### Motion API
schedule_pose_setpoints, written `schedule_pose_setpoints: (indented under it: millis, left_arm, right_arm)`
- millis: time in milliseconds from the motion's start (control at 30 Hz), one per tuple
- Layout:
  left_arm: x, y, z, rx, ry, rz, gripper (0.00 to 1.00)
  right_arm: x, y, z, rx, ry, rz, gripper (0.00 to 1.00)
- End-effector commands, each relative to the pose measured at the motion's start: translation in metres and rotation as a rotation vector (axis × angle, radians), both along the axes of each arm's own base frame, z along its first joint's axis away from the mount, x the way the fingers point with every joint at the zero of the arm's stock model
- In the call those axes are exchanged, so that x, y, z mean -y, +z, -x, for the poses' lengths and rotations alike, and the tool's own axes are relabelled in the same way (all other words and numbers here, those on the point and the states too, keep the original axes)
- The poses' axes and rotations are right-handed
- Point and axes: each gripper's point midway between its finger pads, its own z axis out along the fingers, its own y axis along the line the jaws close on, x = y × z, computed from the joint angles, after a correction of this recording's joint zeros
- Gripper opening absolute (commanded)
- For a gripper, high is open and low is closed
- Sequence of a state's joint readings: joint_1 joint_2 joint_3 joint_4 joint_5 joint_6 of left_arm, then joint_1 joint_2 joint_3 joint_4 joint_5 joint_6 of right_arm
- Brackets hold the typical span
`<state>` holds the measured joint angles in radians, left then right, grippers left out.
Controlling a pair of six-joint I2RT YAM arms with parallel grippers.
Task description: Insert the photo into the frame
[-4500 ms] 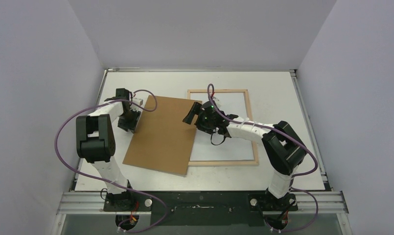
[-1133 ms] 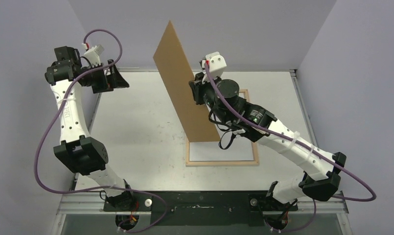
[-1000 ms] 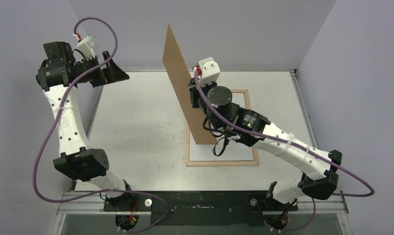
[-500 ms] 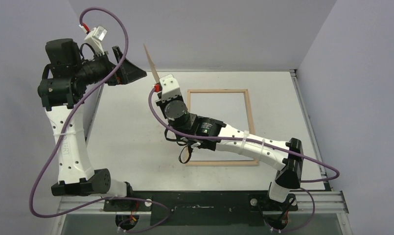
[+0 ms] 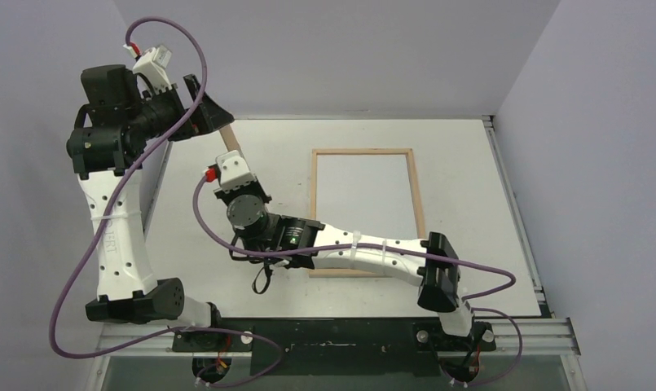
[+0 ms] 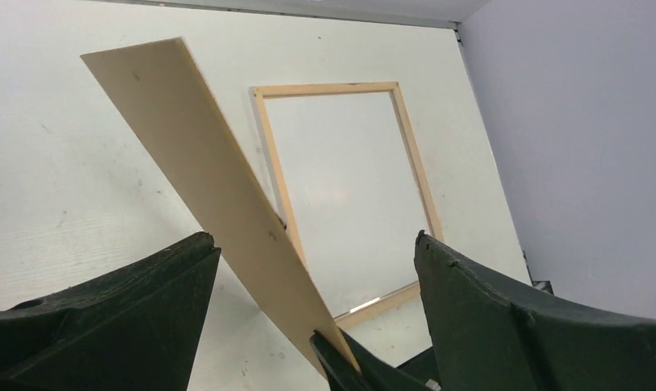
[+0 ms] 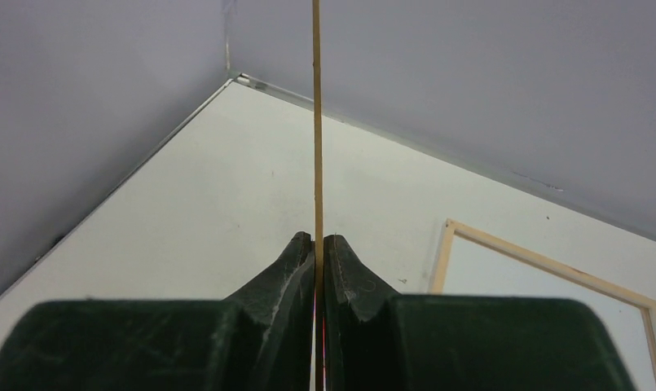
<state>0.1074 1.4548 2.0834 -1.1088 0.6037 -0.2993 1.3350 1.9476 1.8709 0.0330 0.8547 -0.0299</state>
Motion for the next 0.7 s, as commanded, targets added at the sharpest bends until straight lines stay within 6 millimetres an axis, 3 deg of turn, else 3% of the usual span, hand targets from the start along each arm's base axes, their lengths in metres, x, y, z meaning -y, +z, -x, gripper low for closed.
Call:
schedule_pose_setpoints:
  millis: [0,133,300,533,667]
  left_arm:
    - [-0.011,-0.01,-0.002,-0.004,0.038,-0.074,0.88]
    - [-0.024,-0.033,0.003,-0.058,0.076,-0.143,0.82]
    - [-0.032,-0.042,0.007,-0.063,0.108,-0.186,0.71]
    - [-0.02,-0.043,0.007,-0.055,0.068,-0.189,0.54]
    - [-0.007,-0.049,0.012,-0.061,0.024,-0.226,0.41]
  right_arm:
    - [-0.005,0.061,0.009,0.06,-0.033,-0.184,0.05]
    - [-0.01,0.059,0.008,0.054,-0.042,-0.208,0.05]
    - [-0.016,0.053,0.008,0.044,-0.042,-0.217,0.05]
    - [-0.031,0.05,0.013,0.031,0.01,-0.229,0.15]
    - [-0.043,0.047,0.012,0.018,0.021,-0.25,0.16]
